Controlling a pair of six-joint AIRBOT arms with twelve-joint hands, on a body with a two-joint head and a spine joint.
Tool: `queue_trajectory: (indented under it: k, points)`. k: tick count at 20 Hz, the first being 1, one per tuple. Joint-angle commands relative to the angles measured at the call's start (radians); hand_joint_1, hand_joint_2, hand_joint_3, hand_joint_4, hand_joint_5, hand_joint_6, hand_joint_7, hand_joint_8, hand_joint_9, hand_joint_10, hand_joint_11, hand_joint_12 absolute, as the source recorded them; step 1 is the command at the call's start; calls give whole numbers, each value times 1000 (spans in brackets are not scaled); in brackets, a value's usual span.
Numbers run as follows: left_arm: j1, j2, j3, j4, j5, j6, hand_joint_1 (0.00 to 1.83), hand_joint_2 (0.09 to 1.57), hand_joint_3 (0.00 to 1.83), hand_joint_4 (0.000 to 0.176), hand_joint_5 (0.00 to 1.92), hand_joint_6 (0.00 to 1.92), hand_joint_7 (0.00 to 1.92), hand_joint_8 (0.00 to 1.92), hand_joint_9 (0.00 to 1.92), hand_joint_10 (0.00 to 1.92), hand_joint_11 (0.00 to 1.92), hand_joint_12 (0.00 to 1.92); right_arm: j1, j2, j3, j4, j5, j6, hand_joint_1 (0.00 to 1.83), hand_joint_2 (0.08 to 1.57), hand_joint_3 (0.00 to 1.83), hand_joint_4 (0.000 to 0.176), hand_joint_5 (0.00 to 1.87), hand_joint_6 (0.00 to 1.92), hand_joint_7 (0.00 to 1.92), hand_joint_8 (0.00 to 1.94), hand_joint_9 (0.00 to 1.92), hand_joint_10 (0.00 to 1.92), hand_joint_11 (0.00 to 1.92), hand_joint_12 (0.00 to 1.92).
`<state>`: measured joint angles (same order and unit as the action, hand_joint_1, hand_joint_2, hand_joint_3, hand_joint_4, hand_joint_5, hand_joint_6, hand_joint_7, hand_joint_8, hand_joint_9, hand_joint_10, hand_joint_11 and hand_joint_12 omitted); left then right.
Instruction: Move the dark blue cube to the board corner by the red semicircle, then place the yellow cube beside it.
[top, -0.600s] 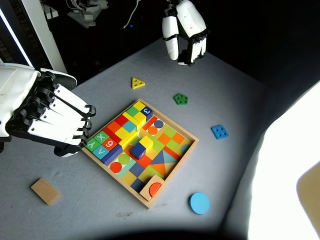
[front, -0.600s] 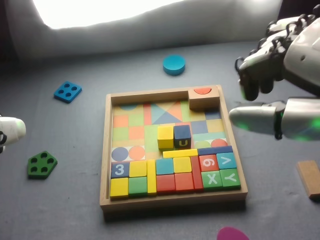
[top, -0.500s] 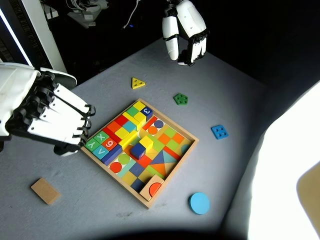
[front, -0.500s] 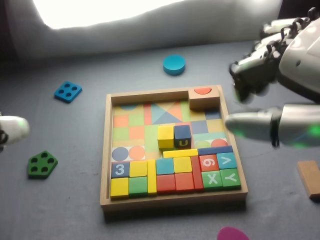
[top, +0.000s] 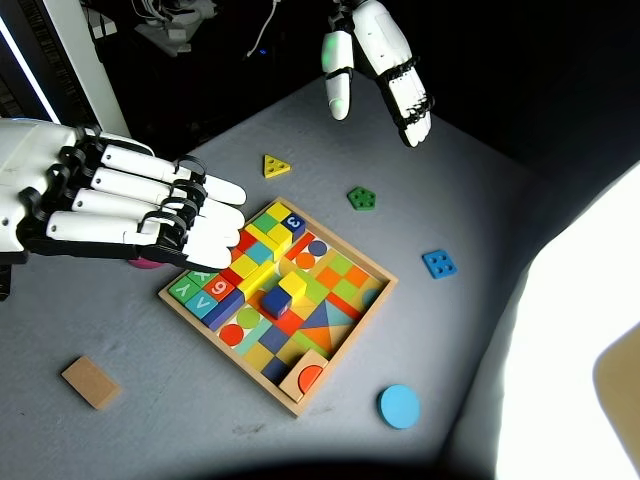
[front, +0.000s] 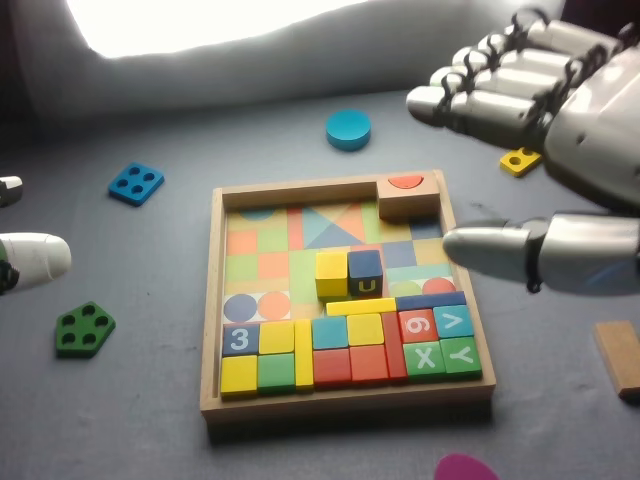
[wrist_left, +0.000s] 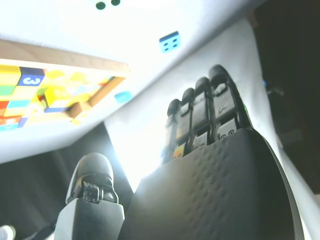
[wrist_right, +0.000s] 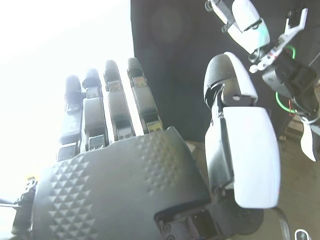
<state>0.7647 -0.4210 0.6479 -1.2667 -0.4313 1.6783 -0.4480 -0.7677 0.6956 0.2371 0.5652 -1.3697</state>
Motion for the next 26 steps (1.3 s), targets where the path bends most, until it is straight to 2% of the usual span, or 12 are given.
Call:
queue_trajectory:
  k: [1,3,6,8,9,10,11,13,15,18,21,26]
  points:
    - [-7,3,4,27,-65,-3,0,1206,0,11,24,0,26,0,10,2,32,16,0,-14,7,4,137,-27,11,1177,0,14,268,12,199,0,151,0,0,548]
    - [-7,2,5,27,-65,-3,0,1203,0,16,33,4,18,0,5,0,43,23,-14,-56,32,50,143,-75,0,1162,0,29,359,28,176,2,117,3,0,481]
    - [-7,0,5,27,-65,-3,0,1201,0,20,45,8,24,4,0,0,36,25,-15,-126,79,109,105,-117,0,1146,0,15,618,34,231,3,141,5,0,593]
    - [-7,0,5,27,-65,-3,0,1199,0,19,36,4,13,4,0,0,29,25,1,-158,89,137,70,-155,0,1146,0,21,705,24,232,0,112,5,0,426]
    - [-7,0,5,27,-65,-3,0,1200,0,19,32,2,13,3,0,0,21,23,20,-179,97,205,29,-207,0,1159,3,2,761,25,227,0,92,2,0,235]
    - [-7,-1,5,27,-65,-3,0,1195,0,20,34,2,11,2,0,0,20,24,36,-202,112,251,4,-243,0,1169,3,0,790,19,218,1,72,4,0,112]
    - [-7,-1,5,27,-65,-3,0,1196,0,17,38,4,18,5,0,0,19,25,43,-231,138,272,-5,-244,0,1166,1,5,833,16,220,1,81,5,0,139]
    - [-7,-2,6,27,-64,-3,0,1198,0,17,30,0,11,1,0,0,21,30,49,-269,174,291,-11,-250,0,1162,0,0,849,6,208,2,74,4,0,52]
    - [-7,-2,10,27,-64,-3,0,1195,0,2,46,7,37,11,15,6,36,42,50,-301,202,309,-21,-251,0,1161,0,0,854,5,209,3,71,3,0,49]
    - [-8,-2,14,27,-64,-3,0,1182,1,0,31,0,33,4,11,0,6,107,34,-338,228,309,-21,-253,0,1170,3,0,852,2,206,0,66,0,0,85]
    - [-8,-3,14,27,-64,-3,0,1182,3,0,15,2,17,1,0,0,0,105,18,-377,262,311,-20,-254,0,1160,0,0,866,5,226,2,78,2,0,207]
    - [-8,-6,5,27,-65,-3,0,1185,1,1,33,7,34,3,14,4,0,154,-6,-418,299,342,-11,-282,0,1161,1,0,865,3,222,3,58,2,0,55]
